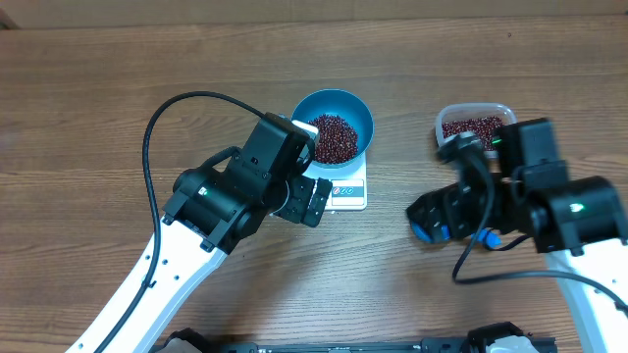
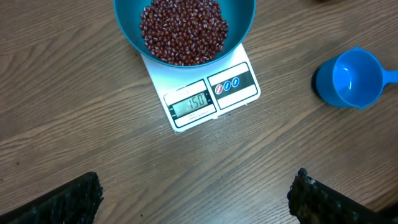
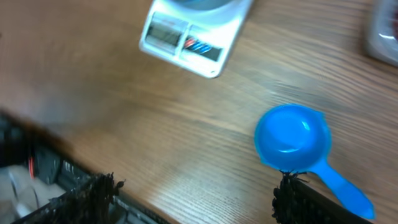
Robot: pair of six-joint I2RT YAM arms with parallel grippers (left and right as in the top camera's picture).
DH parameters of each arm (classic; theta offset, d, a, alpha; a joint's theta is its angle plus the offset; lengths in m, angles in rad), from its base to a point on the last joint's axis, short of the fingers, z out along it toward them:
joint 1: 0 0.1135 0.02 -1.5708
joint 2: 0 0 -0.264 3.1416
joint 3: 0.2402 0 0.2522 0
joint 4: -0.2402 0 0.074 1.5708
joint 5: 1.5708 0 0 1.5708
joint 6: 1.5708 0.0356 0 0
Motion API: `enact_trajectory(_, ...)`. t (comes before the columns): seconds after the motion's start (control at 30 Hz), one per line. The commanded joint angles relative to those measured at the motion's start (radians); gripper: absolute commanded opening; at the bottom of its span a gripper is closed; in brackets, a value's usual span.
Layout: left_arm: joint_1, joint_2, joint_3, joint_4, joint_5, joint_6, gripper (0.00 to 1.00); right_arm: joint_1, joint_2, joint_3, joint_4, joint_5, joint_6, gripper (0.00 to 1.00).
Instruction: Scoop item into bowl and weigh 150g on scale
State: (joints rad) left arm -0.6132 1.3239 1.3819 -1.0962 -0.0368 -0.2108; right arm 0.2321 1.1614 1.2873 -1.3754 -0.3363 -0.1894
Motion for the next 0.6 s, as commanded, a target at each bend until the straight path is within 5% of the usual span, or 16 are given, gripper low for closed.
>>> enact_trajectory(0.0,0.006,-0.004,0.003,0.000,0.004,-0.011,1.00,0.058,0.013,-0.021,0.016,0.013,-0.074,0.85)
enact_trajectory(0.13,0.006,-0.004,0.003,0.000,0.004,-0.011,1.00,0.063,0.029,-0.021,0.029,0.013,-0.074,0.88)
enact_trajectory(0.17,0.006,-0.004,0.003,0.000,0.004,-0.010,1.00,0.063,0.030,-0.021,0.031,0.013,-0.074,1.00)
enact_trajectory(0.57,0.006,-0.004,0.003,0.000,0.004,-0.010,1.00,0.063,0.030,-0.021,0.034,0.013,-0.074,1.00)
